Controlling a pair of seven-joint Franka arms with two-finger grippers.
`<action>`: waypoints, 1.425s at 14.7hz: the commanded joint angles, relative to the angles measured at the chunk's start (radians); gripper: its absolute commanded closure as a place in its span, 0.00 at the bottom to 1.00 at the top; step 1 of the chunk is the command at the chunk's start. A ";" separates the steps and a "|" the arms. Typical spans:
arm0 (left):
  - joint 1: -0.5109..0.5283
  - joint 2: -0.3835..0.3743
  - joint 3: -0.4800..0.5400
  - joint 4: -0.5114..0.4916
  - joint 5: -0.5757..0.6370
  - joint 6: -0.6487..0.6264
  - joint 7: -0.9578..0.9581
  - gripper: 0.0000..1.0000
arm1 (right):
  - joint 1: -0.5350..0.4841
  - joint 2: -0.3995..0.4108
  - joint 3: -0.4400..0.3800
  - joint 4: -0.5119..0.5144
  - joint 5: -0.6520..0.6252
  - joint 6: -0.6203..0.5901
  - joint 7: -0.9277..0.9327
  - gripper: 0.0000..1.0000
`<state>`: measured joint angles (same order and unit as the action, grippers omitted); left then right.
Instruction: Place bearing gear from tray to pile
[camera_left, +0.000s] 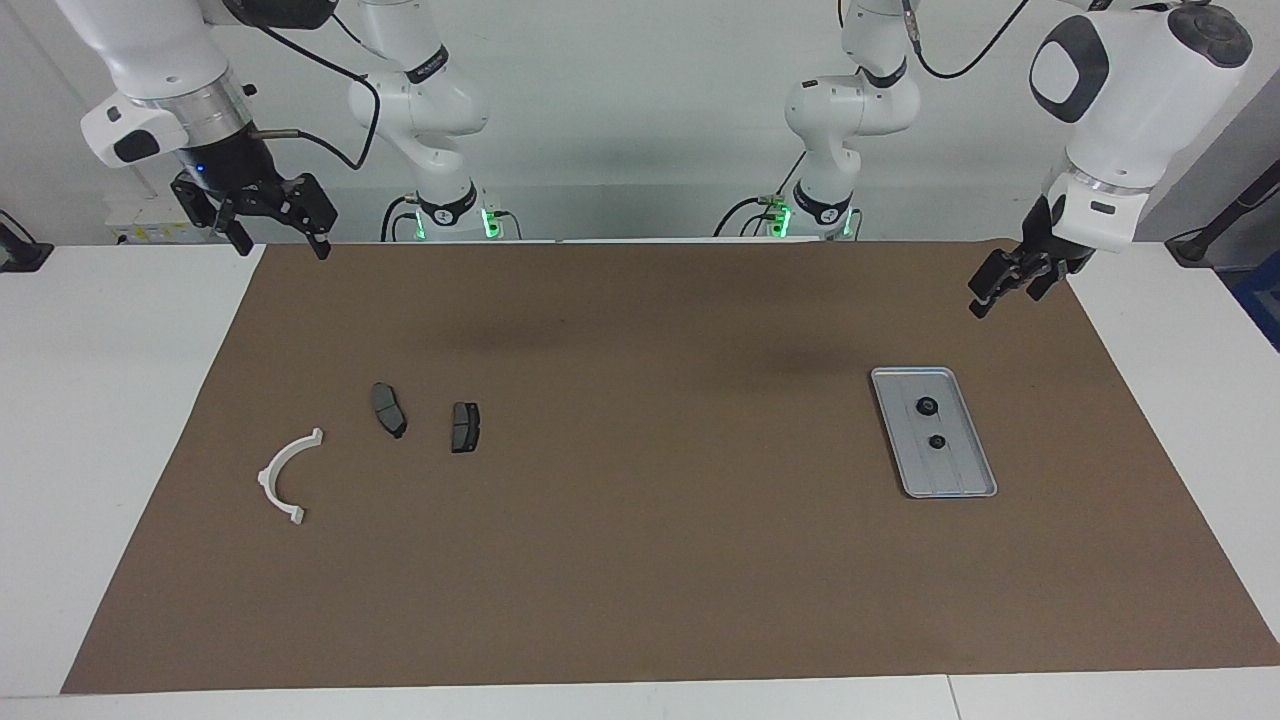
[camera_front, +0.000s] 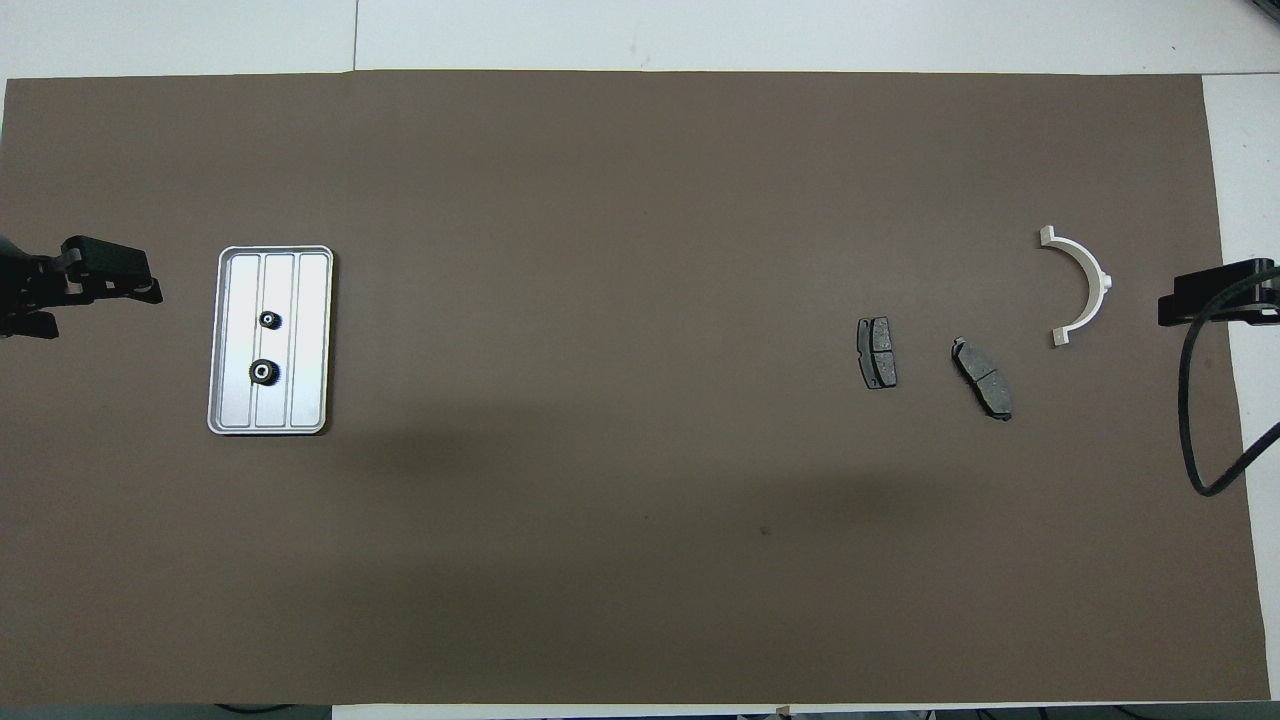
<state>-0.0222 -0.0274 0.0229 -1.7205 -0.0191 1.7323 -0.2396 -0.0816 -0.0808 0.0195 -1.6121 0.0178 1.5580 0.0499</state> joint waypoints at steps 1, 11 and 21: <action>-0.005 -0.008 0.002 0.007 0.019 -0.016 0.011 0.00 | -0.009 0.001 0.002 0.011 -0.012 -0.016 -0.025 0.00; 0.002 -0.008 0.003 0.009 0.018 -0.016 0.000 0.00 | -0.026 0.001 0.013 0.003 -0.012 -0.007 -0.019 0.00; 0.007 -0.034 0.015 -0.050 0.013 -0.005 -0.024 0.00 | -0.029 0.007 0.007 0.003 -0.009 0.002 -0.024 0.00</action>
<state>-0.0170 -0.0307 0.0436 -1.7224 -0.0186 1.6959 -0.2503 -0.0908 -0.0784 0.0163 -1.6122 0.0177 1.5583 0.0499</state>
